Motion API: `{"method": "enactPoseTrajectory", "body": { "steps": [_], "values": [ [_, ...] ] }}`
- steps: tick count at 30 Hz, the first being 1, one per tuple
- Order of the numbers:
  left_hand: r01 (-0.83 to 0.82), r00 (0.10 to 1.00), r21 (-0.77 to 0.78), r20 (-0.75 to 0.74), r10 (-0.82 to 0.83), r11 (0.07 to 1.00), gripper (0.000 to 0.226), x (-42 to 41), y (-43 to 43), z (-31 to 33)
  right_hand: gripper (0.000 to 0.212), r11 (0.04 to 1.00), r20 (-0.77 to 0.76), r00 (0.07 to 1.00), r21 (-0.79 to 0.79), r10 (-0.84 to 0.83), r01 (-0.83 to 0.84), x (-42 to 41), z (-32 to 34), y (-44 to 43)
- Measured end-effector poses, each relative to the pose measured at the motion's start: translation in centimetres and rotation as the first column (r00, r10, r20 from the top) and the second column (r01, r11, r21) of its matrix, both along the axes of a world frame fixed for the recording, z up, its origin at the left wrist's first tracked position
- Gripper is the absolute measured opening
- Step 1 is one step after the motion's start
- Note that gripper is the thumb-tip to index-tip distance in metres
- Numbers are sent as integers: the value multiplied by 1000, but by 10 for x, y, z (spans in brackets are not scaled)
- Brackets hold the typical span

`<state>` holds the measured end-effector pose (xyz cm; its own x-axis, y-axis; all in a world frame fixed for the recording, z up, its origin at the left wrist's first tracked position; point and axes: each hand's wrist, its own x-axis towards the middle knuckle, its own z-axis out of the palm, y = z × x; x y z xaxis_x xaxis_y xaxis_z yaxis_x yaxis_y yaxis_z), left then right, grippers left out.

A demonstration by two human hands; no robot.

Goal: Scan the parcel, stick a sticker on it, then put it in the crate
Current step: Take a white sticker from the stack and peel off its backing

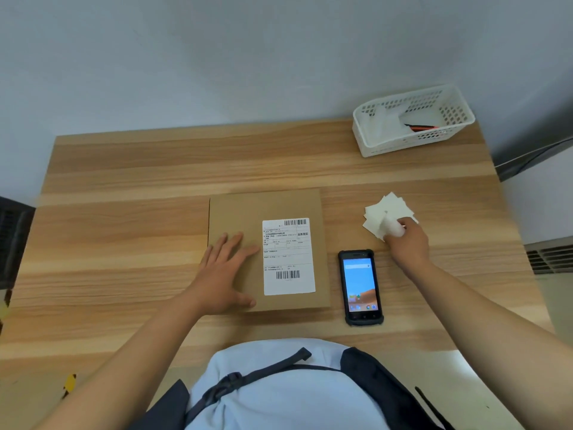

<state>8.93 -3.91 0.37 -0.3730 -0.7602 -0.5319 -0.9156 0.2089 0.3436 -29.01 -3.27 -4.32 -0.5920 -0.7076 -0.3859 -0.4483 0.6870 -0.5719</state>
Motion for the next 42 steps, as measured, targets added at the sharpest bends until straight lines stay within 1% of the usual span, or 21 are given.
{"method": "enactPoseTrajectory", "body": {
  "steps": [3,4,5,6,7,8,10,12,14,17,20,22,23,25,27,29,31,33,34,38,42],
  "values": [
    [-26,999,76,-19,27,997,97,-2,-8,14,48,996,164,985,-66,-48,60,15,30,4],
    [-70,995,86,-66,75,994,89,-4,-12,23,51,994,223,974,-90,-41,63,24,46,5],
    [-126,979,86,-148,138,988,80,-7,-14,35,53,993,270,963,-110,-17,49,34,63,9],
    [-192,942,105,-259,213,976,69,-11,-16,48,55,991,309,951,-130,20,21,45,81,13],
    [-256,874,165,-382,300,953,57,-15,-16,65,57,988,338,939,-152,67,-16,57,97,18],
    [-295,786,267,-478,392,917,48,-20,-16,82,60,982,344,931,-180,124,-64,69,112,24],
    [-254,630,477,-579,518,842,39,-27,-16,113,68,957,320,918,-240,234,-160,91,140,33],
    [-181,568,559,-612,550,810,41,-30,-16,132,79,924,321,888,-305,329,-231,112,165,40],
    [-171,527,595,-618,583,785,45,-32,-15,140,92,892,328,852,-342,409,-296,131,187,45],
    [-190,432,638,-629,647,747,40,-31,-12,142,109,857,342,800,-350,493,-379,156,212,52],
    [-168,339,674,-645,685,719,33,-20,-10,141,114,838,355,766,-329,536,-435,176,226,61],
    [-159,304,678,-658,689,718,25,-13,-8,143,112,848,374,768,-331,520,-413,184,228,66],
    [-153,279,678,-669,689,719,22,-8,-7,145,109,869,404,779,-347,478,-353,188,226,68],
    [-174,216,685,-674,706,707,19,4,-4,146,96,917,526,789,-381,319,-117,196,222,72],
    [-203,161,702,-664,730,683,21,16,-1,143,74,911,612,772,-397,172,111,203,221,76],
    [-170,167,711,-662,731,683,21,27,3,140,49,875,658,748,-411,90,256,213,222,81],
    [-124,227,696,-674,703,707,20,34,8,137,28,829,704,709,-422,45,366,222,225,87],
    [-95,263,683,-684,680,724,21,41,13,139,13,799,709,704,-446,39,404,232,228,92],
    [-87,267,679,-689,673,729,20,45,14,140,10,793,703,710,-457,44,404,236,229,94],
    [-84,237,669,-706,667,738,5,63,16,152,17,798,695,713,-478,89,366,248,235,97],
    [-128,173,671,-710,683,730,11,81,19,160,25,813,706,692,-486,149,321,261,239,96]
  ]
}}
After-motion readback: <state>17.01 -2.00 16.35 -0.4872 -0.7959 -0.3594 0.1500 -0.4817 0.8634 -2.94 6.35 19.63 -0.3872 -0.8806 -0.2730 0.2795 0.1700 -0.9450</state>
